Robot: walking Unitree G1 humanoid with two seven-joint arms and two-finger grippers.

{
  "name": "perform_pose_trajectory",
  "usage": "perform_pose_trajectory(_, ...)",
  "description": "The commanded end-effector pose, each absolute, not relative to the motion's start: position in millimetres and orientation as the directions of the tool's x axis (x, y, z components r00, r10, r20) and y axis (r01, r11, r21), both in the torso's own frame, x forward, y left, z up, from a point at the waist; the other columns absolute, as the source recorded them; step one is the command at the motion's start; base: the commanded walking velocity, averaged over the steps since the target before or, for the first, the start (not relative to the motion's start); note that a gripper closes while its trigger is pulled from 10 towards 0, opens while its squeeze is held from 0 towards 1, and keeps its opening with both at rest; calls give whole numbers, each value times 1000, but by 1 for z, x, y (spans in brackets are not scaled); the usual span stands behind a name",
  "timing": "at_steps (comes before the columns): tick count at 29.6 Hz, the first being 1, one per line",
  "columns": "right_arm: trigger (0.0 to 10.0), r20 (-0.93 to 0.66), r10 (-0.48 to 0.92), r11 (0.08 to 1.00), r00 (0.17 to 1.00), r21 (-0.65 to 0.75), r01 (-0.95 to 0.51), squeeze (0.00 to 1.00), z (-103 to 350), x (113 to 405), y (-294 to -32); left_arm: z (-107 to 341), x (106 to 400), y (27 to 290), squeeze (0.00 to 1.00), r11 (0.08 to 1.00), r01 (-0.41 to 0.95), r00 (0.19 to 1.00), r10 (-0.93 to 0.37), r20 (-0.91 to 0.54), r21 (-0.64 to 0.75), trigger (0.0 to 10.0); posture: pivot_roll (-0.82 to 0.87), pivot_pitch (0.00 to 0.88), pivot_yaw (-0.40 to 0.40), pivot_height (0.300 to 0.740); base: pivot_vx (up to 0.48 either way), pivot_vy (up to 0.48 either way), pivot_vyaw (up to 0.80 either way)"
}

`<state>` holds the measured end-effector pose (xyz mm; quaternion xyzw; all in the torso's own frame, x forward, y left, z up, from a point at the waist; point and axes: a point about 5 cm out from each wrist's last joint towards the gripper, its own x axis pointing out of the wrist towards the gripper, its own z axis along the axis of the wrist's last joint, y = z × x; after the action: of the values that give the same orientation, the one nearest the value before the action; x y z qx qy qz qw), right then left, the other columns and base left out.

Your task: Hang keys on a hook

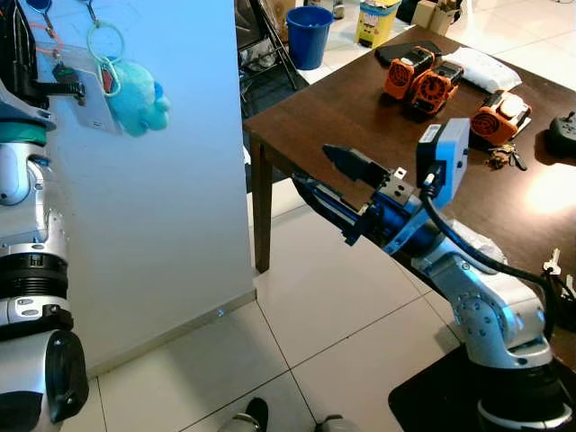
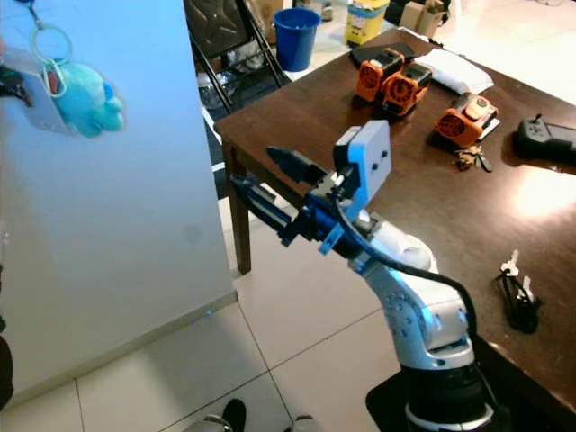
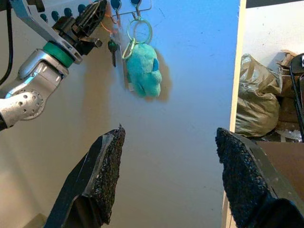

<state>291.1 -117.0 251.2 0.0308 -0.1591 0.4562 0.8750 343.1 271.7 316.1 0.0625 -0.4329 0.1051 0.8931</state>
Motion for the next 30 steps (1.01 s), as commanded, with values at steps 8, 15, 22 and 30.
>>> perform_pose_trajectory(8, 10000, 307, 794, 575, 525, -100, -812, 0, 253, 287, -117, 299, 354, 265, 0, 978, -207, 684, 135, 717, 13, 10000, -100, 127, 51, 740, 0, 0, 0)
perform_pose_trajectory(15, 10000, 309, 795, 574, 523, -100, -813, 0, 254, 287, -117, 298, 354, 270, 1000, 973, -231, 685, 162, 710, 1, 10000, -98, 128, 50, 740, 0, 0, 0)
perform_pose_trajectory(22, 10000, 309, 796, 571, 520, -98, -815, 0, 253, 287, -116, 302, 350, 276, 1000, 965, -261, 662, 191, 725, -16, 10000, -93, 128, 50, 740, 0, 0, 0)
perform_pose_trajectory(30, 10000, 308, 799, 565, 516, -94, -820, 0, 253, 287, -115, 326, 329, 290, 1000, 971, -201, 535, 217, 817, -127, 10000, -87, 128, 49, 740, 0, 0, 0)
